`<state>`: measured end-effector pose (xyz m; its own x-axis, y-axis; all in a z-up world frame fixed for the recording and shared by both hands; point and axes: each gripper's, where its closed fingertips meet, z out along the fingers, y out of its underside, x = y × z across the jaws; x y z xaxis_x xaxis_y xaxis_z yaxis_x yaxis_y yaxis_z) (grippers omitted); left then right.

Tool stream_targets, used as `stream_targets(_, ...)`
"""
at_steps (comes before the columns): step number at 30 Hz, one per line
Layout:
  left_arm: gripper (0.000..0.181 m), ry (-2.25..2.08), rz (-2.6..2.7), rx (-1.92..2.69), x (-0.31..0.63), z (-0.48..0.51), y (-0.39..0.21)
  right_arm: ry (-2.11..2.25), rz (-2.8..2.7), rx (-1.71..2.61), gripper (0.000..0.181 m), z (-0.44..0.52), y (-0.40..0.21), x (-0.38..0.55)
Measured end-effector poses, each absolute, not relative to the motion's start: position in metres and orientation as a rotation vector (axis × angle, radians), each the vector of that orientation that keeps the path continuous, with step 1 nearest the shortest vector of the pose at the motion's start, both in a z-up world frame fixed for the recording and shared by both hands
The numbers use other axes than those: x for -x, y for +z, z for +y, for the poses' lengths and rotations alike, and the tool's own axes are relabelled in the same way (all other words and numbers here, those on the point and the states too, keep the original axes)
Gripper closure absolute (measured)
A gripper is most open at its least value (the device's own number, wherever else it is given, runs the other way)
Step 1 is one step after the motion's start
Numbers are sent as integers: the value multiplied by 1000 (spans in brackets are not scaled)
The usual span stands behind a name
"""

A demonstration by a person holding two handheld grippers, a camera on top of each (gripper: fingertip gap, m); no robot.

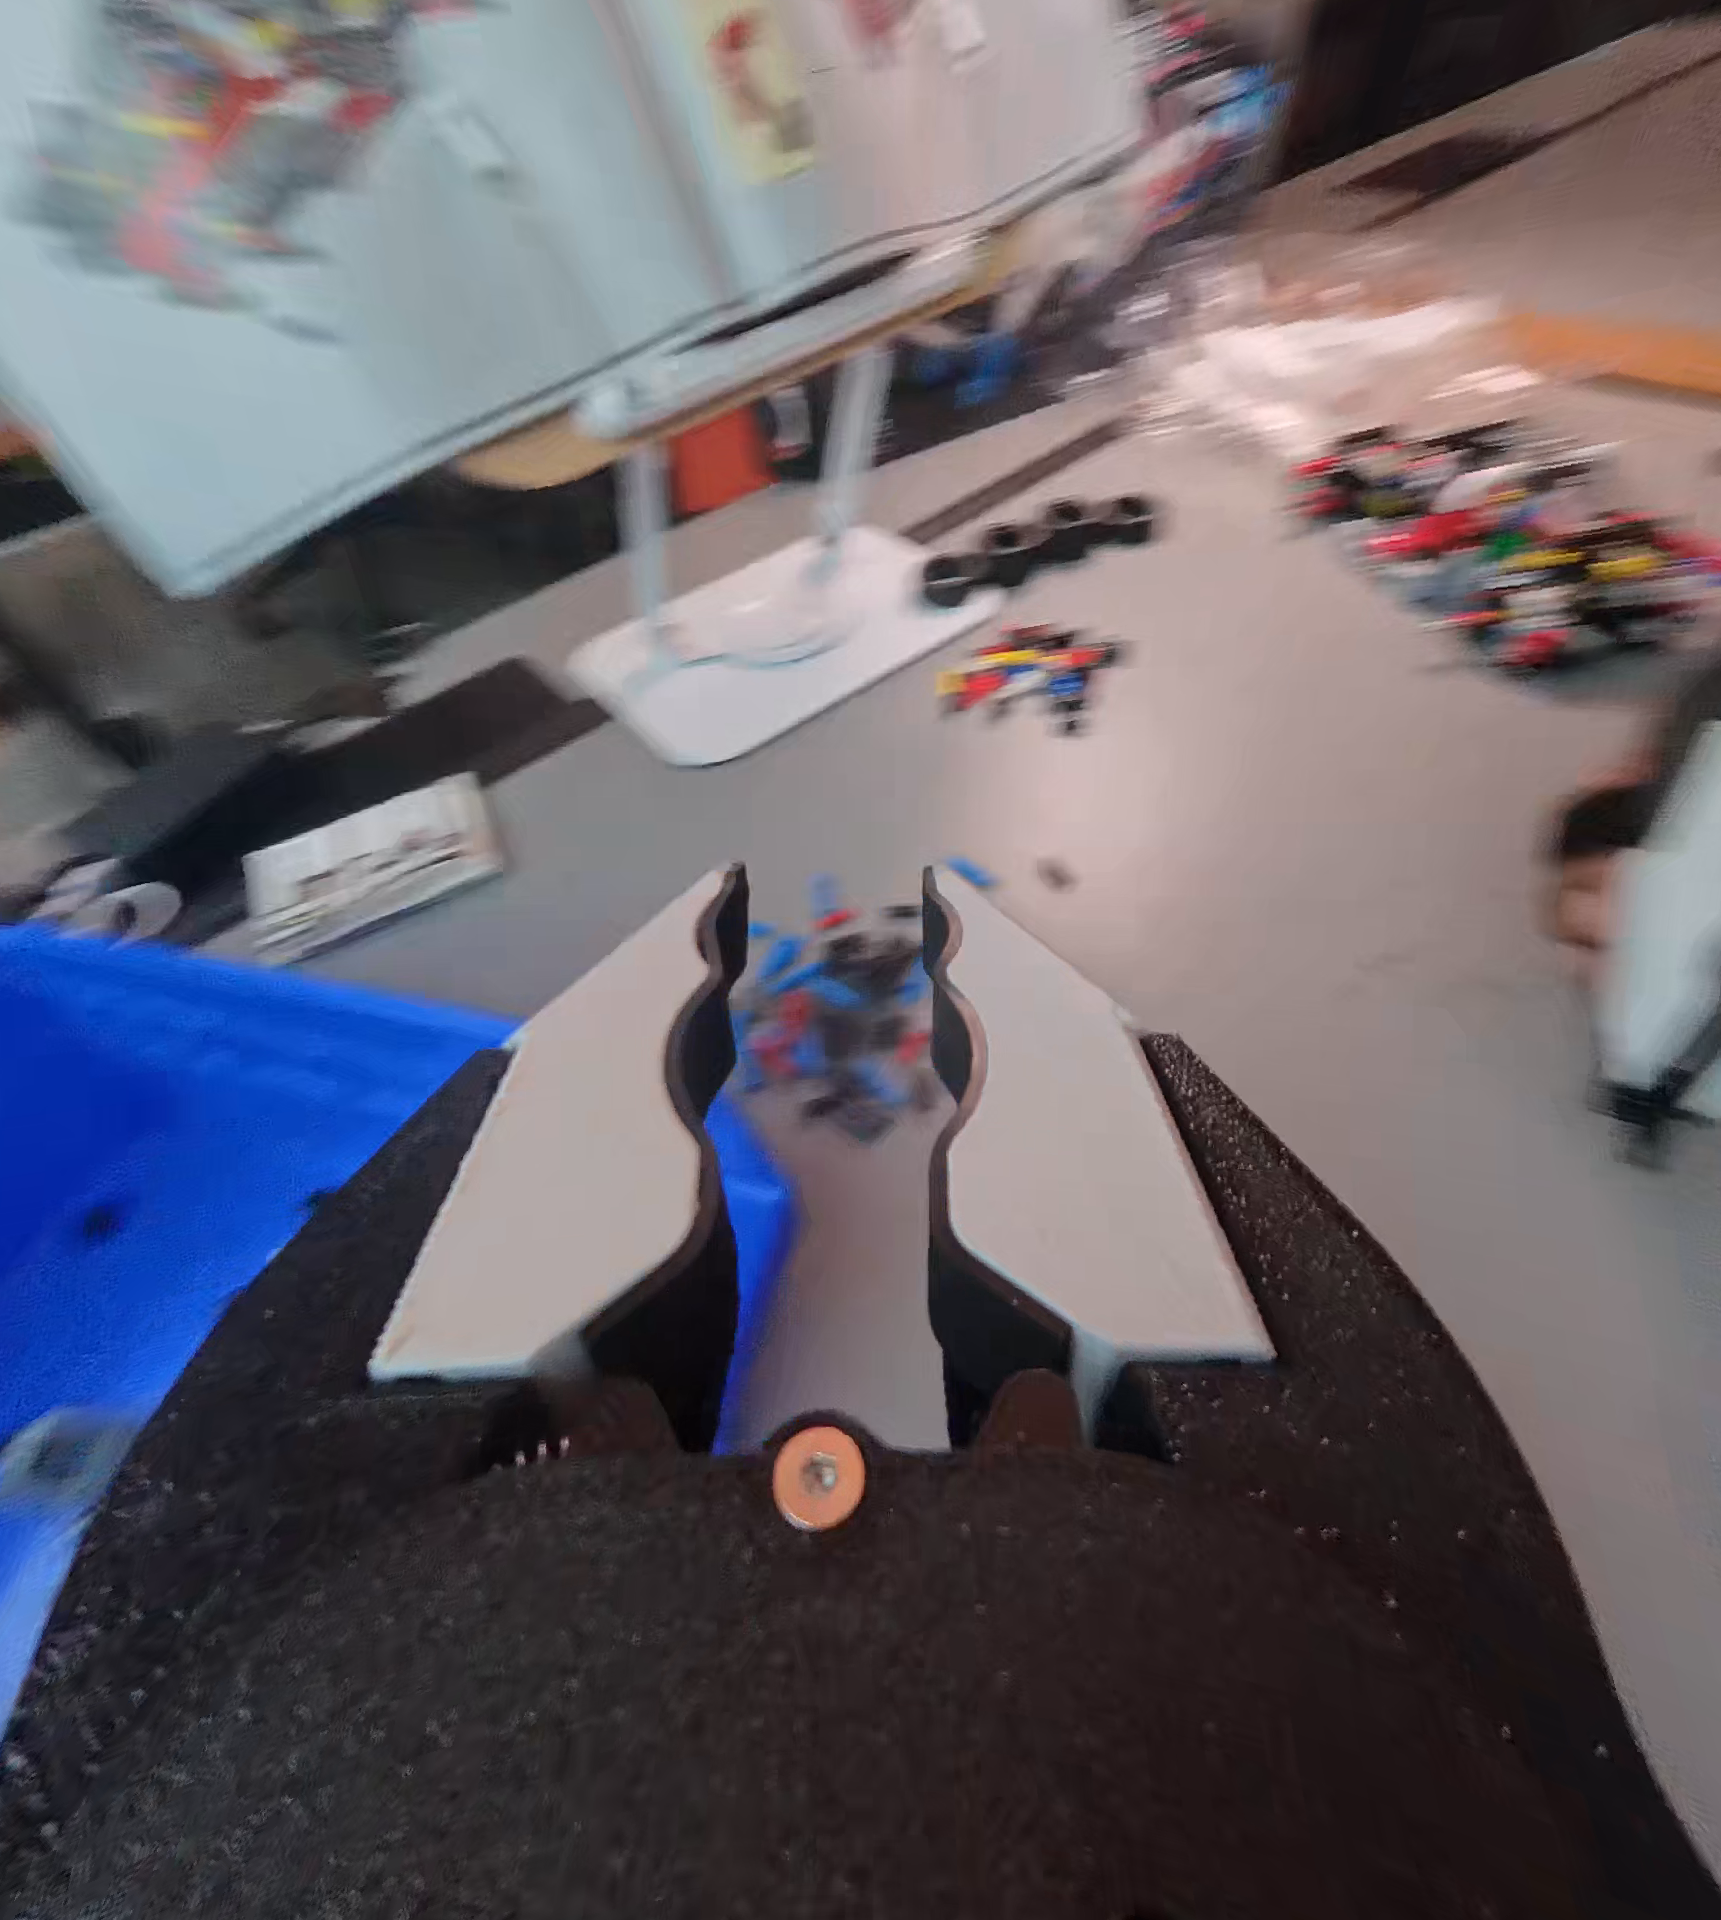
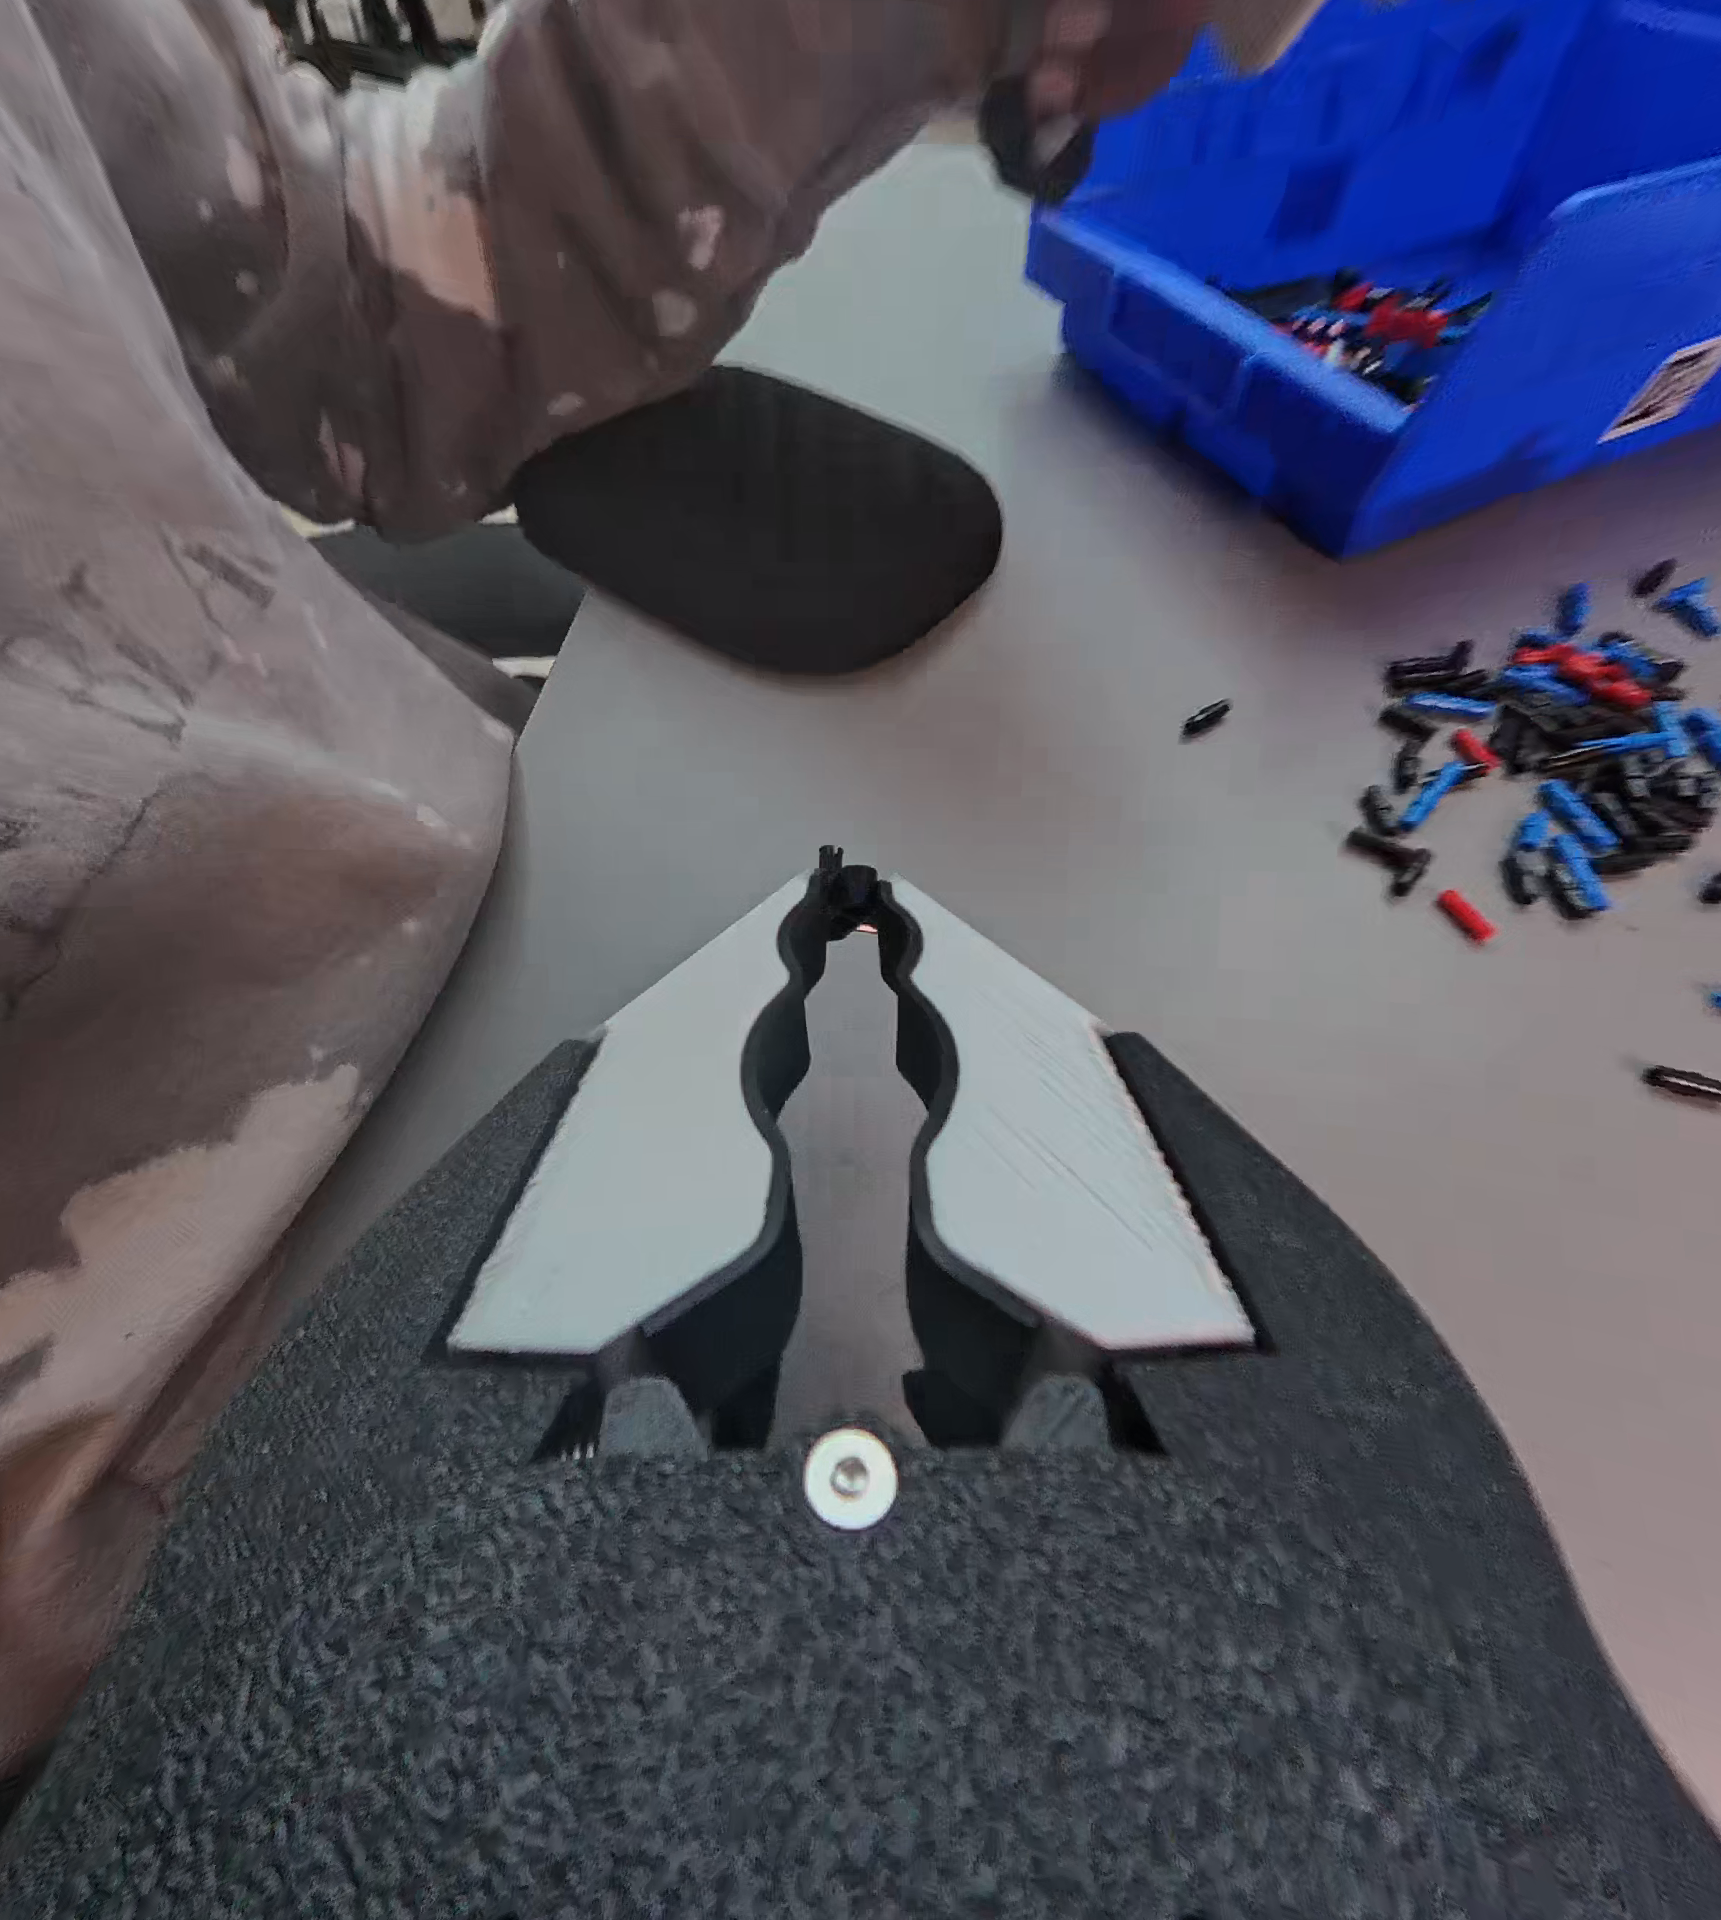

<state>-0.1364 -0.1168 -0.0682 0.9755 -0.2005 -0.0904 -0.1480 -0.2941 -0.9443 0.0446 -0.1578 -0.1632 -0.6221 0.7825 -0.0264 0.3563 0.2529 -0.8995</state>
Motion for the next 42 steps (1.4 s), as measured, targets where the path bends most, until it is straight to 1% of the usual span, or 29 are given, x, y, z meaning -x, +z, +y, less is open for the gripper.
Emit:
stream_targets(1, 152, -263, 359, 1859, 99, -118, -69, 1351, -2039, 1038, 173, -149, -154, -43)
stream_targets(3, 154, -584, 522, 1824, 38, -124, -75, 1387, -1960, 1031, 173, -139, -140, -43)
stream_targets(5, 157, -760, 630, 1805, -1, -128, -88, 1427, -1922, 1042, 172, -135, -134, -44)
stream_targets(7, 157, -842, 727, 1839, -28, -131, -107, 1467, -1900, 1064, 172, -133, -132, -46)
stream_targets(10, 161, -828, 840, 1901, -47, -130, -130, 1503, -1880, 1094, 173, -129, -132, -49)
stream_targets(17, 177, -831, 884, 1948, -57, -131, -147, 1488, -1884, 1111, 172, -123, -134, -49)
stream_targets(23, 178, -869, 841, 1866, -59, -130, -136, 1571, -1799, 1091, 172, -123, -120, -50)
stream_targets(25, 178, -919, 817, 1834, -59, -131, -130, 1602, -1782, 1068, 167, -126, -115, -51)
stream_targets(28, 178, -961, 808, 1812, -61, -134, -128, 1594, -1783, 1058, 172, -128, -115, -52)
stream_targets(37, 178, -886, 821, 1731, -63, -133, -117, 1691, -1707, 1069, 168, -127, -102, -52)
stream_targets(40, 178, -865, 814, 1699, -62, -132, -112, 1726, -1669, 1094, 158, -122, -98, -52)
stream_targets(42, 178, -839, 806, 1687, -60, -131, -109, 1750, -1653, 1089, 158, -121, -96, -53)
